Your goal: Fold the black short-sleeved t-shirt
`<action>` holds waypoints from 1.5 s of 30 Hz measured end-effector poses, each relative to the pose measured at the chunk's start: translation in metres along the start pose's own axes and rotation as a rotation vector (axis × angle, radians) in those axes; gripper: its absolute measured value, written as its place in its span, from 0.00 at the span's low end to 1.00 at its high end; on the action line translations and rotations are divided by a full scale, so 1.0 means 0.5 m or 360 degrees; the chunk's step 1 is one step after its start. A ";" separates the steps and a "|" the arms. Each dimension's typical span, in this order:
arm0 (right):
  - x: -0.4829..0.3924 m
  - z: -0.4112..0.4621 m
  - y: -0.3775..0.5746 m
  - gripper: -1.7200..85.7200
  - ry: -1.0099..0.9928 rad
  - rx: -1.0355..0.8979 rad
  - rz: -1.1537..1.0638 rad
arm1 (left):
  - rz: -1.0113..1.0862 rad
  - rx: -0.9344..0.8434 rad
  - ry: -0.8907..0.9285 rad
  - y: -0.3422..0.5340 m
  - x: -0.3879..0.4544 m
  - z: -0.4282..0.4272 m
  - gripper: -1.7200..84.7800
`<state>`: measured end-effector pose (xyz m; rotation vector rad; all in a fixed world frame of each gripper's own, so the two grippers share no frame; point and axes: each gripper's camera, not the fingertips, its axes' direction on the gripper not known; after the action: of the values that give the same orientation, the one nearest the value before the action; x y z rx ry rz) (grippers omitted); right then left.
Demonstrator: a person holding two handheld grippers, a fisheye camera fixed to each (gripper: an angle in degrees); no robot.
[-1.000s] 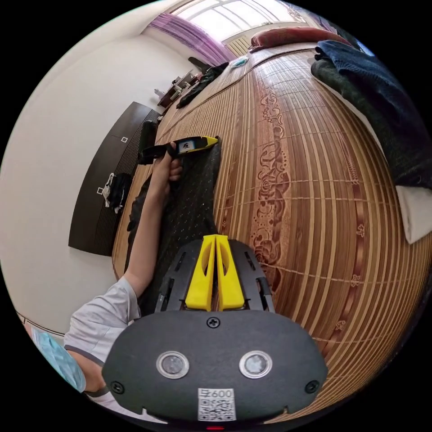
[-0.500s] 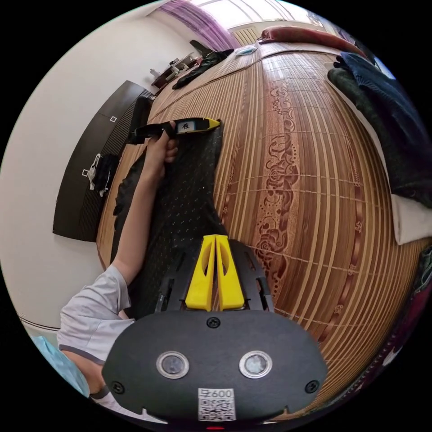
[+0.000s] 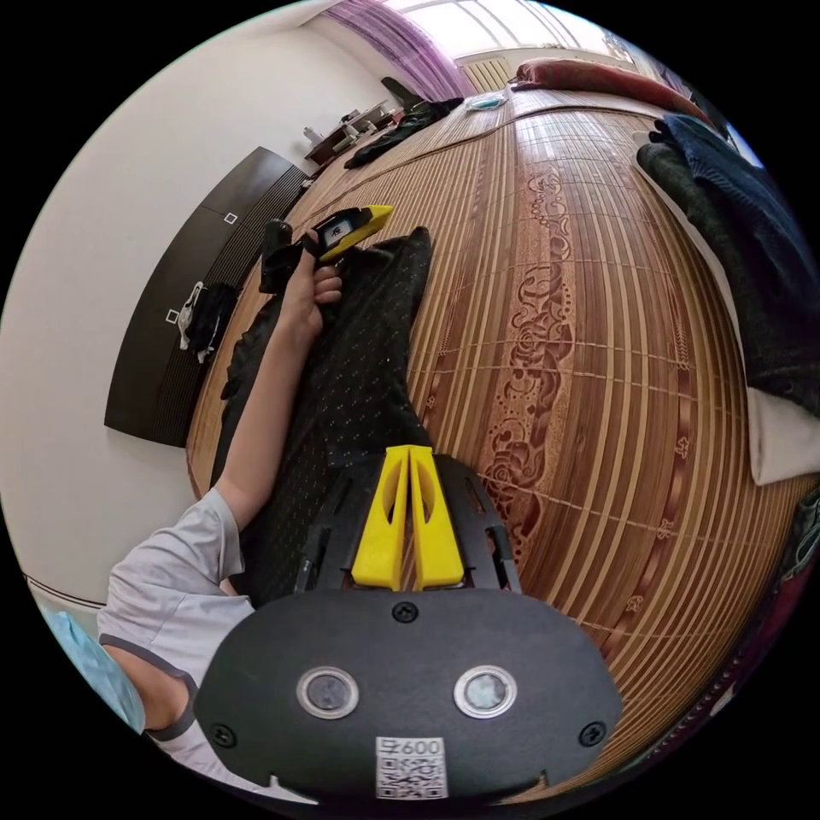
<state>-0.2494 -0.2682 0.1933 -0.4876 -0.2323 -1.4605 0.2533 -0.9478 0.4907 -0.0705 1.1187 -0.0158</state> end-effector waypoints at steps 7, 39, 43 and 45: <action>-0.002 0.001 -0.006 0.01 -0.0026 0.0002 0.0001 | 0.0281 -0.0423 -0.0019 -0.016 0.108 0.086 0.02; 0.004 0.023 0.003 0.01 -0.0074 0.0011 -0.0013 | 0.0286 -0.0255 -0.0651 0.055 0.067 0.065 0.02; 0.011 0.026 0.009 0.01 -0.0084 0.0012 -0.0009 | 0.0358 -0.0107 -0.0608 0.075 0.098 0.043 0.02; 0.015 0.028 0.013 0.01 -0.0090 0.0015 -0.0007 | 0.0401 -0.0439 -0.0626 0.070 0.096 0.110 0.02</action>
<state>-0.2405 -0.2686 0.2078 -0.5215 -0.2853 -1.4502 0.3229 -0.9124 0.4691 -0.1706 0.7242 0.3643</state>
